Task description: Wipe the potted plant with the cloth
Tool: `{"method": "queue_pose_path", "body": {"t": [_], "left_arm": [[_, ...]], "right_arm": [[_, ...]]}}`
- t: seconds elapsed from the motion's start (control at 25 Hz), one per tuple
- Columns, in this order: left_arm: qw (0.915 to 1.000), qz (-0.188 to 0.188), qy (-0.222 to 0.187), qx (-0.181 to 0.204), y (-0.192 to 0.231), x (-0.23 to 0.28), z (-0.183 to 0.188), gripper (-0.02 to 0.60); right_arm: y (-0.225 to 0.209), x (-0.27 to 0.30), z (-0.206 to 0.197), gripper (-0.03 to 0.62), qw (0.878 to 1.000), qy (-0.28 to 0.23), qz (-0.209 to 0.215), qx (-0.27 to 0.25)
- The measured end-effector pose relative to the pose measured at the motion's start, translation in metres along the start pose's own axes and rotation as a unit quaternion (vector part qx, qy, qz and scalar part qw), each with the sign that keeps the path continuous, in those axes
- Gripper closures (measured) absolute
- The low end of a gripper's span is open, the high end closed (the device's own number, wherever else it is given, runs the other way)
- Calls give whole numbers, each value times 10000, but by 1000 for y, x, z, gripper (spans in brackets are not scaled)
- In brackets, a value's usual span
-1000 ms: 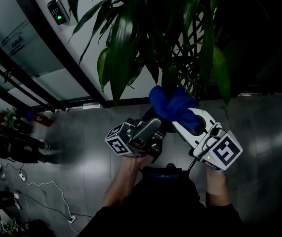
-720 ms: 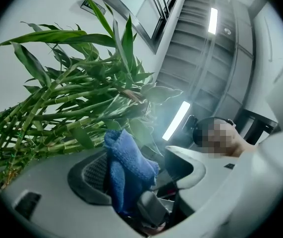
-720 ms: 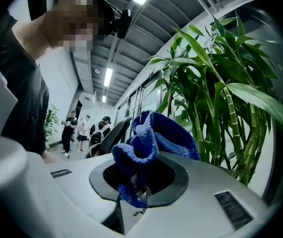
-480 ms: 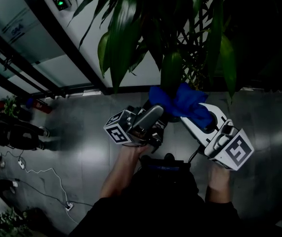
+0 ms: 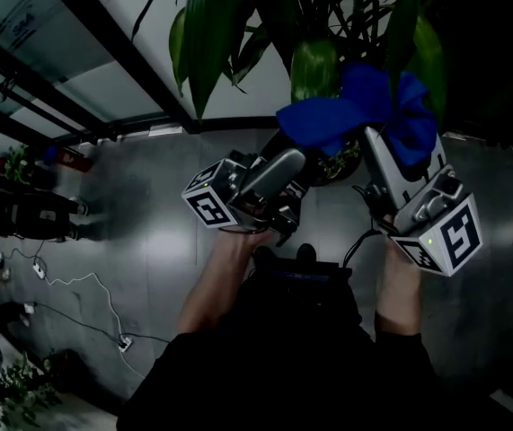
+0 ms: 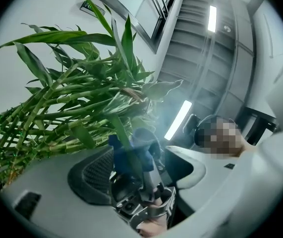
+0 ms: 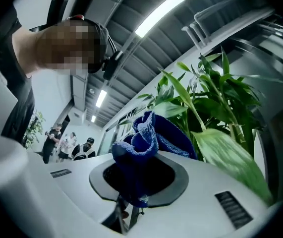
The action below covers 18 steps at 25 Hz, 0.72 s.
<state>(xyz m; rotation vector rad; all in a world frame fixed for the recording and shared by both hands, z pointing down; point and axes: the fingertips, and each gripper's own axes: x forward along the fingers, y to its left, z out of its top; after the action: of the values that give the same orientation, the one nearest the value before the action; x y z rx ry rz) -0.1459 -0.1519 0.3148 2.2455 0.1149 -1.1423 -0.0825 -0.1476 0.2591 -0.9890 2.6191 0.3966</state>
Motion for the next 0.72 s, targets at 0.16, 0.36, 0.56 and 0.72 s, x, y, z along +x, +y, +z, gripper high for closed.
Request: {"method": "queue_pose_path", "body": {"t": [0.16, 0.36, 0.56, 0.72], "left_arm": [[10000, 31, -1, 39, -1, -1, -4, 262], [9998, 171, -41, 102, 3, -3, -5, 250], [9989, 361, 5, 289, 4, -4, -7, 223], [9967, 553, 175, 559, 11, 0, -16, 204]], "right_arm": [[4, 9, -44, 505, 9976, 594, 177, 304], [21, 4, -65, 505, 9935, 917, 562, 380], [46, -3, -81, 505, 9868, 1342, 895, 137], [49, -14, -99, 505, 9778, 1813, 1003, -300]]}}
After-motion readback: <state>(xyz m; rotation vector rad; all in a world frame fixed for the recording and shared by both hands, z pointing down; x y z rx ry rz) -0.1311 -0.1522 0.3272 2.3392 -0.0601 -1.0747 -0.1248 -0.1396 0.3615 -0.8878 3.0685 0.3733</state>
